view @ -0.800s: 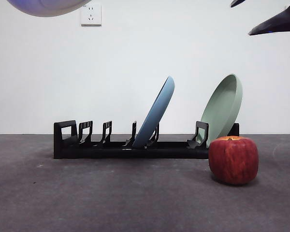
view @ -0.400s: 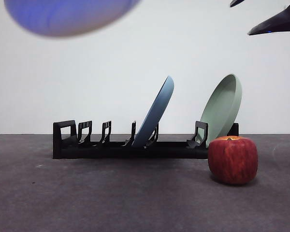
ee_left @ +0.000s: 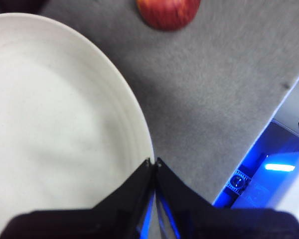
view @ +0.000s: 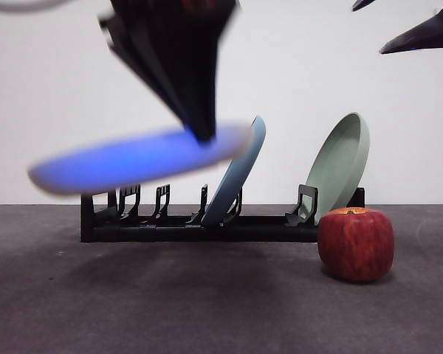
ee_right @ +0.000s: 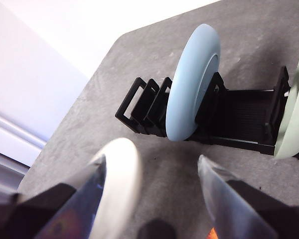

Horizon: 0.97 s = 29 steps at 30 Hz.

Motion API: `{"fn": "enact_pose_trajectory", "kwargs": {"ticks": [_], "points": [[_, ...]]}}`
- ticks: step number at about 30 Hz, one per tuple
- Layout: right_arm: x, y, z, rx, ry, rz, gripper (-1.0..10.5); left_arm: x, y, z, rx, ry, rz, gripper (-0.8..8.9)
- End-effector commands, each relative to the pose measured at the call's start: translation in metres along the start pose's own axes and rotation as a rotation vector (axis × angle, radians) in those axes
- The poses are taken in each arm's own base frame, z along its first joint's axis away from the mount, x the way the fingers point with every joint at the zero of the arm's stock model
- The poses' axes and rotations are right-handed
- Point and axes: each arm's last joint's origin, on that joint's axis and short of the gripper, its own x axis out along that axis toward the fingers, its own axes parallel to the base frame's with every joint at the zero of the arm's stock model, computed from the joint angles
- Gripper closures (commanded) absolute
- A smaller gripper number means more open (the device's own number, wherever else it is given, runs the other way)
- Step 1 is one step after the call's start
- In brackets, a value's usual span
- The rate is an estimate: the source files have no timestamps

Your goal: Take the yellow plate from the plate rack,put the plate on the table,take the apple from the table,put the apple in the plate

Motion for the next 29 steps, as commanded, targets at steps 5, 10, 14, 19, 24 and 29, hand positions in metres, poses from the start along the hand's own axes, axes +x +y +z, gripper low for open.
{"fn": "enact_pose_trajectory", "kwargs": {"ticks": [5,10,14,19,24,29], "points": [[0.0,0.001,0.001,-0.012,-0.003,0.002,6.3,0.063,-0.015,0.005,0.074,0.082,0.02,8.22],[0.0,0.001,0.001,-0.012,-0.003,0.002,6.3,0.093,-0.022,0.004,0.087,0.124,0.025,8.22],[0.0,0.001,0.001,-0.012,-0.003,0.002,6.3,0.099,-0.023,0.003,0.085,0.13,0.027,8.22],[0.0,0.001,0.001,-0.011,-0.002,0.003,6.3,0.1,-0.021,0.003,0.078,0.133,0.018,7.42],[0.0,0.001,0.001,-0.01,0.001,0.003,6.3,0.1,-0.017,0.002,0.072,0.15,0.029,4.99],[0.002,0.003,0.0,-0.043,0.008,0.013,6.2,0.078,-0.01,0.011,0.048,0.085,0.035,4.99]]}}
